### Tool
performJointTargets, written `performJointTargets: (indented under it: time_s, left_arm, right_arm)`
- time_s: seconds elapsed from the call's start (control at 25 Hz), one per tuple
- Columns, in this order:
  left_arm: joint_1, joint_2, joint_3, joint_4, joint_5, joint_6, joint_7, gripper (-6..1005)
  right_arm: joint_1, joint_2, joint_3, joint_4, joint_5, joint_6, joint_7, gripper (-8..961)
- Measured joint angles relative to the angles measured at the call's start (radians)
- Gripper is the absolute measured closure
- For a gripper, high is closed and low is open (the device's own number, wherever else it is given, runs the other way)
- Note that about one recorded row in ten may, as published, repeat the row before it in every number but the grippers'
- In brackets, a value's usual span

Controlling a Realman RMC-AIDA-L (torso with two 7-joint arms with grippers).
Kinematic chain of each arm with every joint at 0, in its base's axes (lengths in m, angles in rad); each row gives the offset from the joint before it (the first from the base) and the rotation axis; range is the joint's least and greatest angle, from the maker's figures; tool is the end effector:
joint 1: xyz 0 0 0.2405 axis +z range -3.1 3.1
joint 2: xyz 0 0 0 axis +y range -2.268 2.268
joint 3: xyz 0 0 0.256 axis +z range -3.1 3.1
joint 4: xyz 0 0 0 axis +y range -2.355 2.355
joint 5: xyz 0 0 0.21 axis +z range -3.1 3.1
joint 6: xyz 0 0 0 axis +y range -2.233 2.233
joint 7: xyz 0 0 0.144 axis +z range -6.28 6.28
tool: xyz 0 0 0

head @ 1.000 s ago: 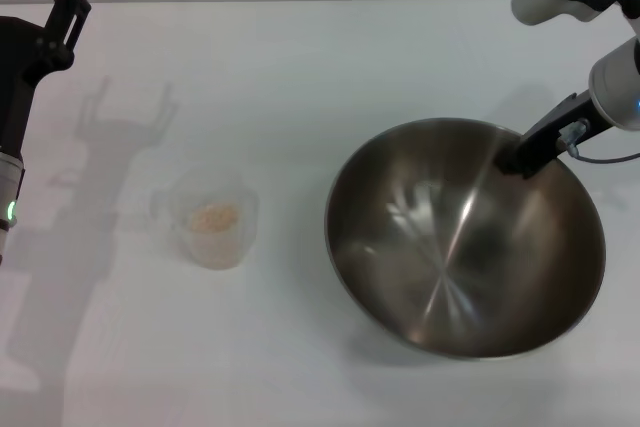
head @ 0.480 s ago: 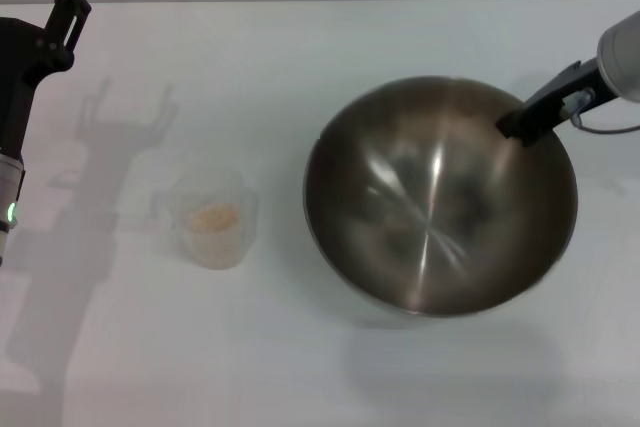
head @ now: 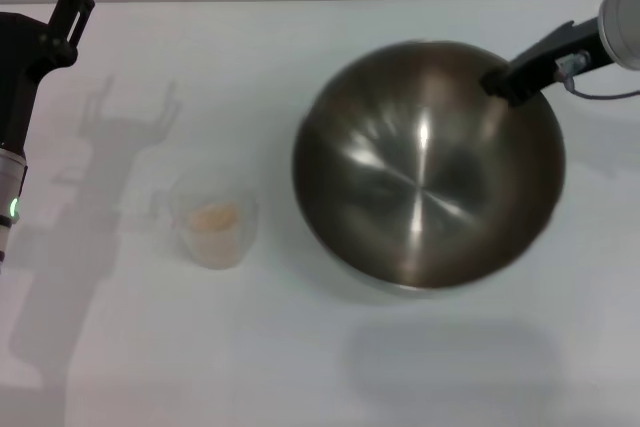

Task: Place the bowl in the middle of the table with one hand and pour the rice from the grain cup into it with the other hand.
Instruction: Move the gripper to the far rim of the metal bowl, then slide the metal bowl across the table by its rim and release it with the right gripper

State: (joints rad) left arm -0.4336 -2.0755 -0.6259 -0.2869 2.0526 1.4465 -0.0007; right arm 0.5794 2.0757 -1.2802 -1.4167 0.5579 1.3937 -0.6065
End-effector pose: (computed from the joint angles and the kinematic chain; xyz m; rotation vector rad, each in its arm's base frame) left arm -0.2745 0.3228 -0.0058 -1.4933 -0.2878 -0.9258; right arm 0.1726 0.3838 0.0325 -2.4396 0.8402 -0.2251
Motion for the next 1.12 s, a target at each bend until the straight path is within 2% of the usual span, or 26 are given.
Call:
performJointTargets:
  time_s: [0.16,0.4,1.12]
  left_arm:
    - [-0.001,0.000,0.000,0.000,0.000,-0.001,0.000,169]
    - [-0.001,0.000,0.000,0.000,0.000,-0.001,0.001,169]
    - [-0.001,-0.002,0.000,-0.005,0.001,-0.002,0.001,170]
  right_arm:
    - [-0.001,-0.001,0.028,0.013,0.068,-0.023,-0.034,946]
    - [0.007,0.000,0.021,0.039,0.075,-0.028,-0.036,945]
    - [0.043,0.001,0.016,0.239,0.129,-0.067,-0.045,946]
